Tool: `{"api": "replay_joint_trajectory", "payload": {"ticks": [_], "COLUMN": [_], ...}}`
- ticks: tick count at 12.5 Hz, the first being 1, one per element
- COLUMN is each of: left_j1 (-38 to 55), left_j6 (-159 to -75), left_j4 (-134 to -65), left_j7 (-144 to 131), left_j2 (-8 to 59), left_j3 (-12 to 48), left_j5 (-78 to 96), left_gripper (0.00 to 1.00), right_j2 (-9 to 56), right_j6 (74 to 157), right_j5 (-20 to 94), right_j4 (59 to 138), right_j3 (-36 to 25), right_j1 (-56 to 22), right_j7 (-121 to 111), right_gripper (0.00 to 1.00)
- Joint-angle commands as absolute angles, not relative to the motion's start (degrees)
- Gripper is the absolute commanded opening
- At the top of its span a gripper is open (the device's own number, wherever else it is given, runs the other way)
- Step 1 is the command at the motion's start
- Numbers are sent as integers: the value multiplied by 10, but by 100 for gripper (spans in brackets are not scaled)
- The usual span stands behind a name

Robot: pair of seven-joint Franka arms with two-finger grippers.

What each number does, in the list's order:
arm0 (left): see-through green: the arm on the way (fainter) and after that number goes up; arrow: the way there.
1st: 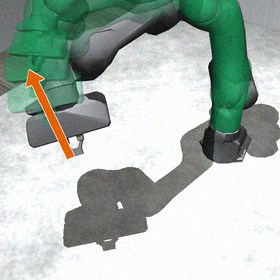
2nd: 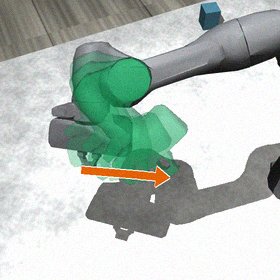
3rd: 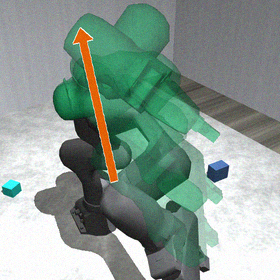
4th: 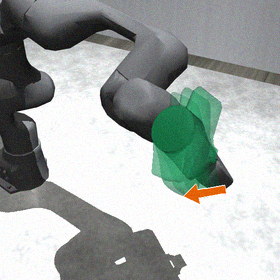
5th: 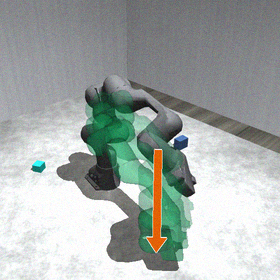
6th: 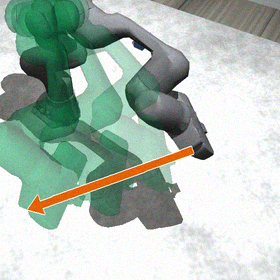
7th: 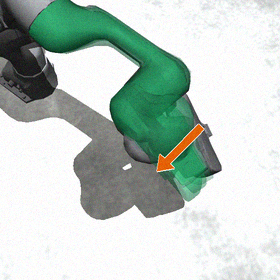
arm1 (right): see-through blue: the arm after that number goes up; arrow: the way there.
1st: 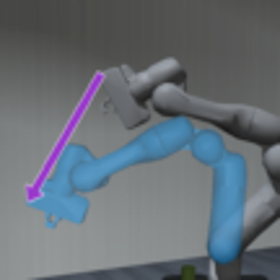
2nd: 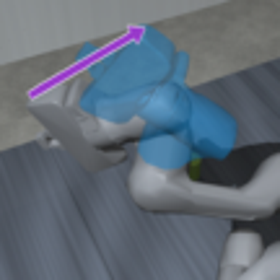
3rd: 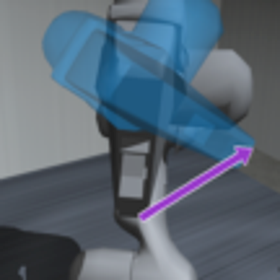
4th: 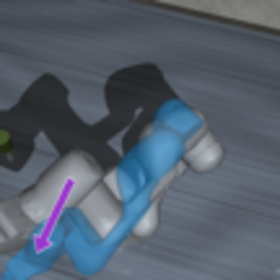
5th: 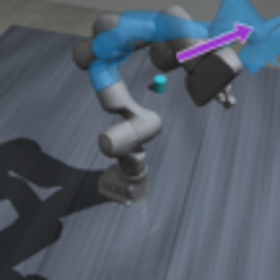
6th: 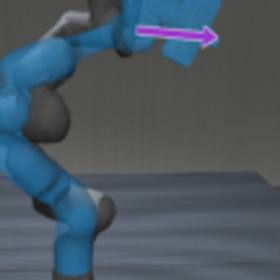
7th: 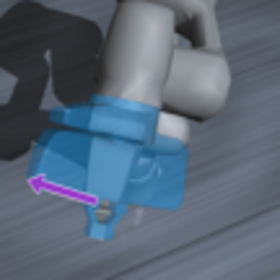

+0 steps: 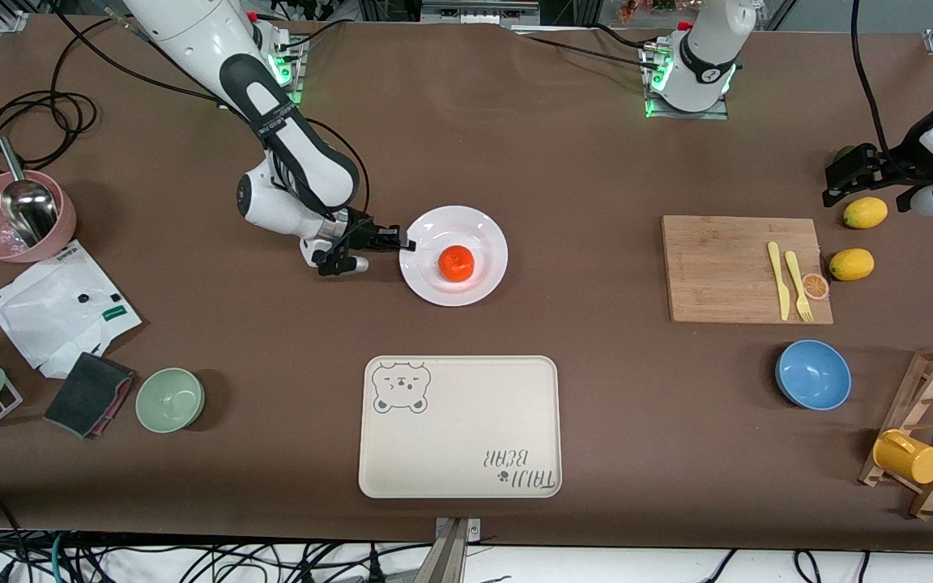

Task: Place orange and plate with both arms
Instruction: 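Grip the white plate rim with the right gripper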

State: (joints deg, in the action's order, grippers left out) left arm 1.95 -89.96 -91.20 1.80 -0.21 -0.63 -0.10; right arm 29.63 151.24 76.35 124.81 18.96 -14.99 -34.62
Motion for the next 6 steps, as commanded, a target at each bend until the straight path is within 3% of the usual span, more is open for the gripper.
{"api": "replay_joint_trajectory", "payload": {"ticks": [1, 6], "left_j1": [17, 17], "left_j6": [-887, -887], "left_j4": [-894, -894], "left_j7": [33, 33], "left_j2": [6, 6], "left_j3": [-7, -7], "left_j5": [5, 5], "left_gripper": [100, 100], "right_j2": [305, 305], "right_j6": [1520, 1518], "right_j5": [780, 783], "right_j4": [1234, 1217], "right_j3": [193, 193], "right_j1": [-149, -146], "right_j7": [-367, -364], "right_gripper": [0, 0]}}
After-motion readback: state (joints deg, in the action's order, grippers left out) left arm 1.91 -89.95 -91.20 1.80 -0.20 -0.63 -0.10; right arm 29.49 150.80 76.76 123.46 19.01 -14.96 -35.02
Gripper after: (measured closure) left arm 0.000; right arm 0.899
